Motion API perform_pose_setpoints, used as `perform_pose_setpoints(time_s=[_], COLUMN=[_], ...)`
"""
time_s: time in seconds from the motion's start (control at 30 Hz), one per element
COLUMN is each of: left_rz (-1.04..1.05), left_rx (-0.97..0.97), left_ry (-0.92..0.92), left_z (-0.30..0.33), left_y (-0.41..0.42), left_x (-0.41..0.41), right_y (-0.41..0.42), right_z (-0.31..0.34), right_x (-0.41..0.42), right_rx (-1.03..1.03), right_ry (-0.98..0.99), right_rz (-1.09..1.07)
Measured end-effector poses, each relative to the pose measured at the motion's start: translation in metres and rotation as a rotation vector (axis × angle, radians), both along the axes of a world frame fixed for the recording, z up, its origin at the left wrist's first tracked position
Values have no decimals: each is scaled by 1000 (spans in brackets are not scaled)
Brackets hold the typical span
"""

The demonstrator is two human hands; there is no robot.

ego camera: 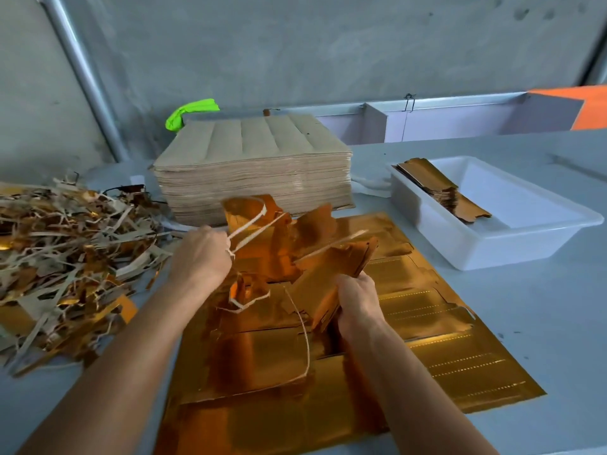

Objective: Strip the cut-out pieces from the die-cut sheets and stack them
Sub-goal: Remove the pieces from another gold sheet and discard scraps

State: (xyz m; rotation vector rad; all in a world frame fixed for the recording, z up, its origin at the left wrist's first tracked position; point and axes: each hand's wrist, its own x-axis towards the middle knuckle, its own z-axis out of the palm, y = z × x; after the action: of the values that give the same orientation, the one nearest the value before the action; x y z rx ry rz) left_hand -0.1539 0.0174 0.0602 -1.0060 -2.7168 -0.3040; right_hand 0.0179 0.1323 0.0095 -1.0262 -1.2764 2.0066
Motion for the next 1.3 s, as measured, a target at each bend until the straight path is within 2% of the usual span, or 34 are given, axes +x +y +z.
perform_pose_setpoints(time_s=[0.13,0.2,0.33,0.5,0.53,0.6,0.67,0.77,0.83,0.9,1.0,1.03,1.2,1.3], left_rz=[-15,-56,-257,-475,-521,-586,-632,-594,-570,-561,-556,-580,-705,-725], left_rx=[-444,-480,-225,218,274,247,103,-162,-230,-150,126,158,46,77], left_ry=[-150,-234,-418,-616,-594,-398,-188,-23,93,108,99,107,161,98], left_z=[2,14,45,52,49,35,12,-25,-39,-44,-42,-41,-41,-42], left_y=[-3,-5,-5,11,21,47,74,102,108,107,98,94,80,79], left_x=[2,4,10,22,27,37,45,47,44,42,47,52,84,95], right_y=[6,11,18,24,24,24,24,24,23,23,24,24,16,8], right_z=[1,-1,1,4,4,5,5,4,1,1,3,4,5,1], right_x=[-3,-4,-7,-8,-7,-6,-6,-5,-6,-7,-8,-8,-3,2], right_rx=[-43,-63,-92,-125,-133,-149,-165,-162,-138,-127,-113,-98,-111,4], right_ry=[-70,-114,-155,-170,-173,-174,-165,-153,-160,-148,-102,-74,127,162], right_rz=[-7,-22,-55,-82,-84,-79,-71,-62,-48,-55,-76,-86,-136,-134])
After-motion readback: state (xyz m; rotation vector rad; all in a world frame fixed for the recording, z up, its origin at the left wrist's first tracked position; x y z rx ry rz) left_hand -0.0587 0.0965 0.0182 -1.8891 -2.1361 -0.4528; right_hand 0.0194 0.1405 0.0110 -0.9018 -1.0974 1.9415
